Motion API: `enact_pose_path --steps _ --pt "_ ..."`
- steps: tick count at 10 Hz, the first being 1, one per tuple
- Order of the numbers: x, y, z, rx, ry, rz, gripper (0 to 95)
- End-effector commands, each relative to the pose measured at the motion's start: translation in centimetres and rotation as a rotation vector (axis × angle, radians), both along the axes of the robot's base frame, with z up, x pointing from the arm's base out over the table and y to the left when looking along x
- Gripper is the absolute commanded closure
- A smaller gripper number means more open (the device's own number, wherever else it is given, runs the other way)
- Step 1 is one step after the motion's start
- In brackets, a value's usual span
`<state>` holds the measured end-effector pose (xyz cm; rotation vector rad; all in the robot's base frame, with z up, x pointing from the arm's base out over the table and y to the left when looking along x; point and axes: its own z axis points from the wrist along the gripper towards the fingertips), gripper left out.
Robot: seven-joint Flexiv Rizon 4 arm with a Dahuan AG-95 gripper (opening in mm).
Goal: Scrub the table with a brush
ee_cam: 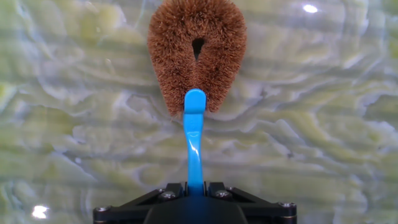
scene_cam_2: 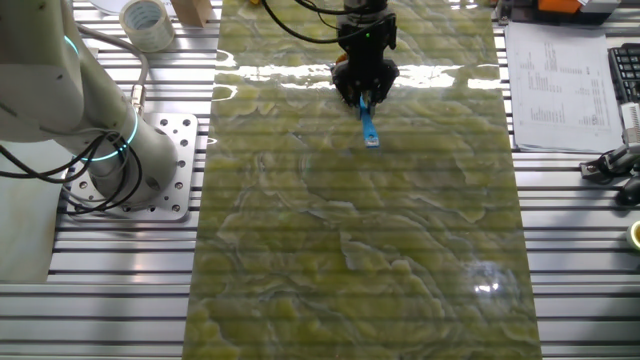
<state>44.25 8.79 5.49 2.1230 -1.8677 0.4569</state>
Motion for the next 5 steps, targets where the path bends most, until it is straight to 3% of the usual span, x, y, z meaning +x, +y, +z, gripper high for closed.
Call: enact_pose_path --steps 1,2,3,5 --pt "-0.03 -0.01 0.06 -0.002 0.001 0.005 95.0" --pt "-0.03 -0.02 0.06 -0.005 0.0 0.01 95.0" --pt "-0.03 -0.02 0.06 -0.036 -0.019 0.035 95.0" --pt "-0.03 -0.02 0.06 -0.043 -0.029 0.048 95.0"
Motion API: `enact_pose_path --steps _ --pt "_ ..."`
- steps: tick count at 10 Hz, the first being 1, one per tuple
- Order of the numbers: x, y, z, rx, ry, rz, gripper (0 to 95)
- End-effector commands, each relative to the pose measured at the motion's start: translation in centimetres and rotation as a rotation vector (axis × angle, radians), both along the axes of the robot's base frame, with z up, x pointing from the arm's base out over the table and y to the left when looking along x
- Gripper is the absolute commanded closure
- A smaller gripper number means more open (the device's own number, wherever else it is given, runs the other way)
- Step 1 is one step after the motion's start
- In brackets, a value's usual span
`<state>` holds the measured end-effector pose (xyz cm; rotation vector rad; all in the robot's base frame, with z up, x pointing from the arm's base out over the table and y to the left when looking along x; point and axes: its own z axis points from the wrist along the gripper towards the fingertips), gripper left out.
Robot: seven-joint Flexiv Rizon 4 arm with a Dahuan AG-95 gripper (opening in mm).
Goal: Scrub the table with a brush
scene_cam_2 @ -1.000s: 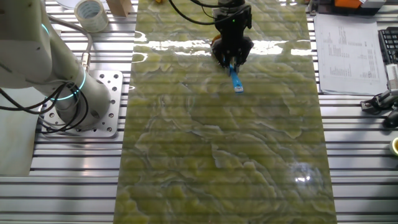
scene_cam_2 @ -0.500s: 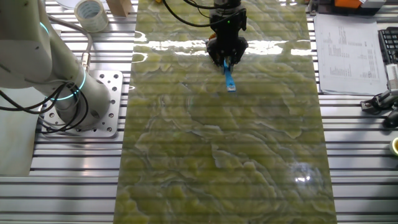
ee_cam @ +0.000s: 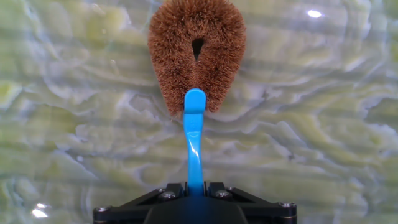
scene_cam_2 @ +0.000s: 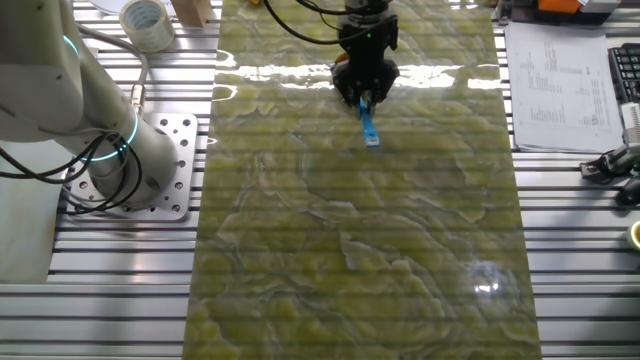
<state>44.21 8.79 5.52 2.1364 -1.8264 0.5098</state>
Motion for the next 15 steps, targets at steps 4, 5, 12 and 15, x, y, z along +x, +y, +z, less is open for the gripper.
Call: enact_pose_path --steps 4,5,12,15 --pt "0.0 0.0 0.0 -0.002 -0.015 0.033 95.0" --pt "0.0 0.0 0.0 0.001 -0.013 0.029 95.0" --pt "-3.5 1.4 -0.8 0.021 -0.026 -0.011 95.0" --pt "-4.4 2.2 -0.7 0.019 -0.027 -0.03 95.0"
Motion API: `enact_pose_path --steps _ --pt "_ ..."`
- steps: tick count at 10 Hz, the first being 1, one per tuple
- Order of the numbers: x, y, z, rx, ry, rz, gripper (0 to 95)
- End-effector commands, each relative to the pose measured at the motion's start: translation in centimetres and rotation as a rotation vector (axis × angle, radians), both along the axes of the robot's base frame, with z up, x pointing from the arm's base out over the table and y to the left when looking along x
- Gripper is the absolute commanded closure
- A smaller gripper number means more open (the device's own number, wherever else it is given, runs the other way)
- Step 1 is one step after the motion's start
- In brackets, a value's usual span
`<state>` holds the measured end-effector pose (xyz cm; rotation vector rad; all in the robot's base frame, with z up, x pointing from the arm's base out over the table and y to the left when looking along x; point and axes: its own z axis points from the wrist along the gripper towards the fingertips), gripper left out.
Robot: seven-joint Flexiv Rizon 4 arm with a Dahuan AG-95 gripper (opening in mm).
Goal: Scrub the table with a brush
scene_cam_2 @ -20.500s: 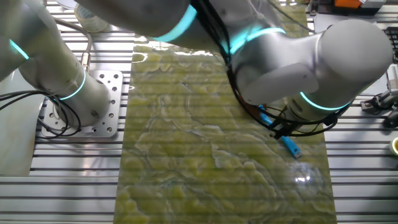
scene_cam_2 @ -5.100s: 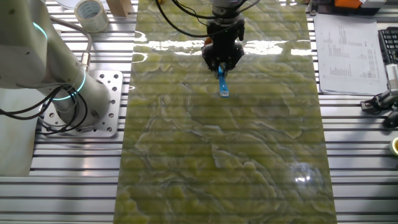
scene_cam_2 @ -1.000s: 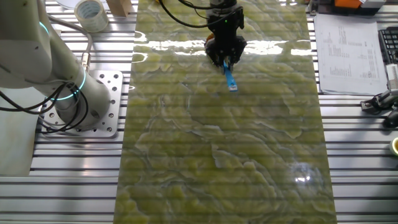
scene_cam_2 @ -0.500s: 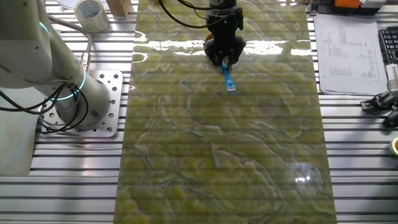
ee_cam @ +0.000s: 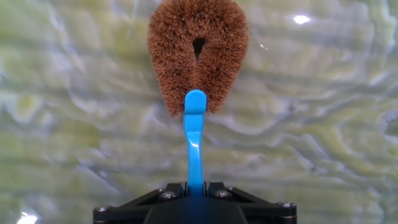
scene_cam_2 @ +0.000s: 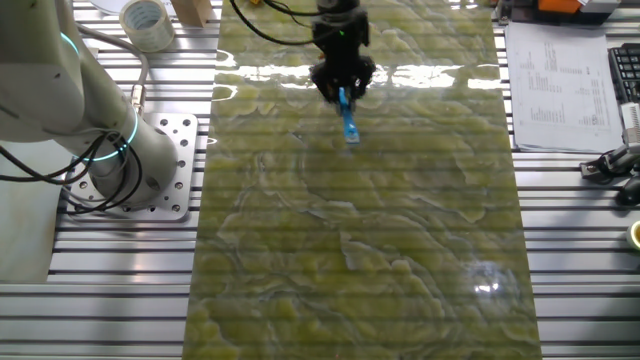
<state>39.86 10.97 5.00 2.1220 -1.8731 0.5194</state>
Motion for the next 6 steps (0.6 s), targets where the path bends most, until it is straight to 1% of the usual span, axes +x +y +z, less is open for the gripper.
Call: enact_pose_path --steps 1,3,4,6 --pt "-0.1 0.0 -0.1 -0.002 -0.006 -0.002 95.0" --pt "-0.1 0.0 -0.1 -0.028 -0.022 0.005 95.0" --pt "0.3 0.1 0.0 -0.041 -0.024 0.016 95.0" --pt "0.9 -0.1 0.1 -0.046 -0.022 0.023 95.0"
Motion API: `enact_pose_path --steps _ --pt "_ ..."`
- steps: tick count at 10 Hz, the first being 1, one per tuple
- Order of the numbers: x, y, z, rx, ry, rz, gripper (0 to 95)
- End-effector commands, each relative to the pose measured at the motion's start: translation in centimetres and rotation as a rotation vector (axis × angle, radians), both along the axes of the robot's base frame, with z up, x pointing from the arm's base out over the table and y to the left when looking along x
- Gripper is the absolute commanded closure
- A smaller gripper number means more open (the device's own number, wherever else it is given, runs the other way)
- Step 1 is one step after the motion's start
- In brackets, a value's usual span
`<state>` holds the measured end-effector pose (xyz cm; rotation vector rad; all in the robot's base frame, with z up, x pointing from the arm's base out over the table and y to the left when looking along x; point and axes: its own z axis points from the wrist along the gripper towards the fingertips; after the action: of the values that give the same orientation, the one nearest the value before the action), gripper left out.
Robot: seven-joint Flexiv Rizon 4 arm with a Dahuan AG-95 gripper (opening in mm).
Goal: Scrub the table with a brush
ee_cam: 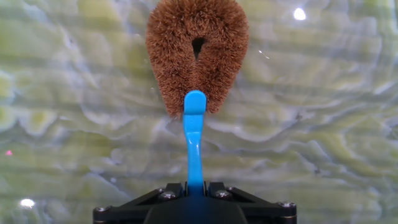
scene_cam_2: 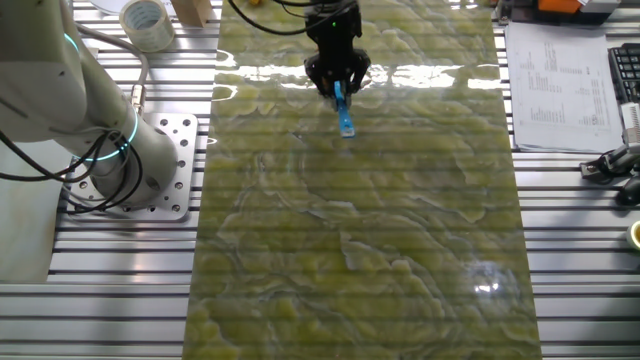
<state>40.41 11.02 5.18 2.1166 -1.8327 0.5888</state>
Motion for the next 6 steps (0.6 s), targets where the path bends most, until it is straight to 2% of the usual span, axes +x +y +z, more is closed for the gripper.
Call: enact_pose_path --steps 1,6 --pt "1.0 -0.5 0.0 0.004 0.002 0.011 95.0" --pt "3.5 -2.4 -0.3 0.017 0.007 0.024 95.0"
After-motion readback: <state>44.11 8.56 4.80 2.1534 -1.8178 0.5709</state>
